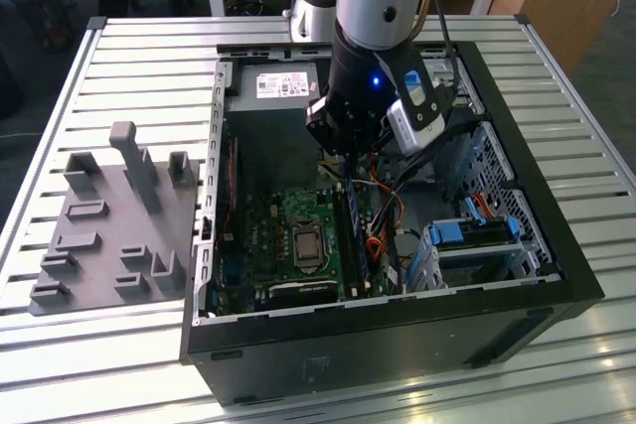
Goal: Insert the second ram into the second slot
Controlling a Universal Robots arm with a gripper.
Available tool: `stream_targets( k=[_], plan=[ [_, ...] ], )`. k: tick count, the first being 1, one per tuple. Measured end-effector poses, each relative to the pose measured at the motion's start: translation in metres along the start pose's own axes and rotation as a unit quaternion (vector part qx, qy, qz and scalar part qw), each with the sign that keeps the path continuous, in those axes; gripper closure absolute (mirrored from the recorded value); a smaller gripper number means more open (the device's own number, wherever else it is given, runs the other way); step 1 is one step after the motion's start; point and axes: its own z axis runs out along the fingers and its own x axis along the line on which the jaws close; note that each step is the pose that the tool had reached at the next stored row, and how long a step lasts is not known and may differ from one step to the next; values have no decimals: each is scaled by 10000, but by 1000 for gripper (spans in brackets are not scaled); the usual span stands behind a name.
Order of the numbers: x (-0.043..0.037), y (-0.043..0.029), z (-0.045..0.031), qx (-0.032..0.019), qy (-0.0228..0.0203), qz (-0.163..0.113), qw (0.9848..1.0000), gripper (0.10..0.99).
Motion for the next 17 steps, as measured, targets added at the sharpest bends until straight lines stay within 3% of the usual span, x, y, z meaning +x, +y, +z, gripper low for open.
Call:
stream_targets(
  k=[17],
  plan=[
    [0,-2,46,0,5,0,10000,949]
  ],
)
